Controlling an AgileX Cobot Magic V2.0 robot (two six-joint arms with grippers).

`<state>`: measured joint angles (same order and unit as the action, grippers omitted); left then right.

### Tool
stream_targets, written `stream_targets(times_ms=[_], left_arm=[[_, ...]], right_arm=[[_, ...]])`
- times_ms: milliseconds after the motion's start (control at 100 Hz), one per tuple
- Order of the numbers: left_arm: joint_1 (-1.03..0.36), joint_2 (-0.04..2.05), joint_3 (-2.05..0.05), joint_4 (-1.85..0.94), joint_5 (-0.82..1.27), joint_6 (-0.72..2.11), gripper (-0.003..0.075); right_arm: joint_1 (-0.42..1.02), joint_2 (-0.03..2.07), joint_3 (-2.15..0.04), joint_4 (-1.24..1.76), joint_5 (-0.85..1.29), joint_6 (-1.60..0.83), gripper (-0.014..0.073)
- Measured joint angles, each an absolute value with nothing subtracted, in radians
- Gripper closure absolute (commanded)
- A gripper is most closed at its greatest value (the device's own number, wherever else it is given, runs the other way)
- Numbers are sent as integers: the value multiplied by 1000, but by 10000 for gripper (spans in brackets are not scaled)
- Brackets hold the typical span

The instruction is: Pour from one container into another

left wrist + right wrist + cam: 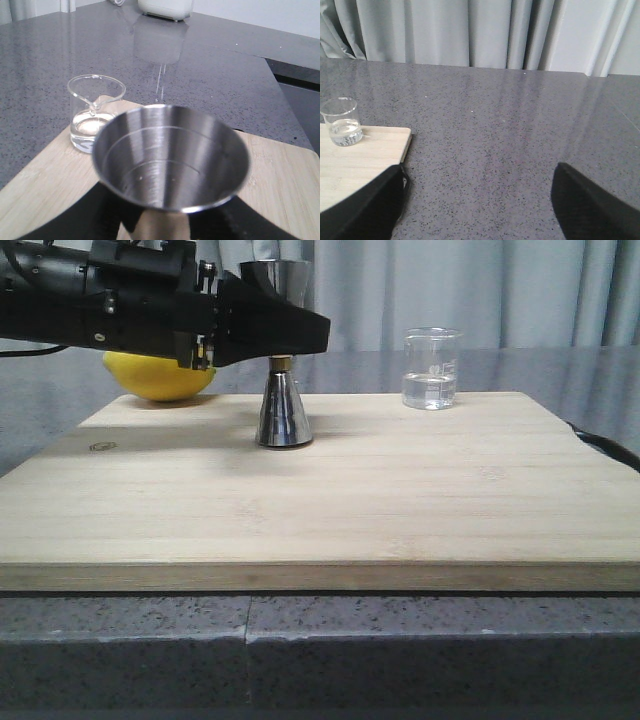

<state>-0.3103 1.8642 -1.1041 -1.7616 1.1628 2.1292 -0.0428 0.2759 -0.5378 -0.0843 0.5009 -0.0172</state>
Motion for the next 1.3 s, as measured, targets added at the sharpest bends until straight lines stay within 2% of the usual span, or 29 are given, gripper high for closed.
stream_targets(times_ms=[900,1300], left_arm=[[-323,1780,-1129,-1724,1159,2129,439],[-327,1780,-1129,-1750,1159,2129,439]], right_arm=[[-43,280,-540,-78,520,-17,43],[-25,524,-694,156,639,-240,43]])
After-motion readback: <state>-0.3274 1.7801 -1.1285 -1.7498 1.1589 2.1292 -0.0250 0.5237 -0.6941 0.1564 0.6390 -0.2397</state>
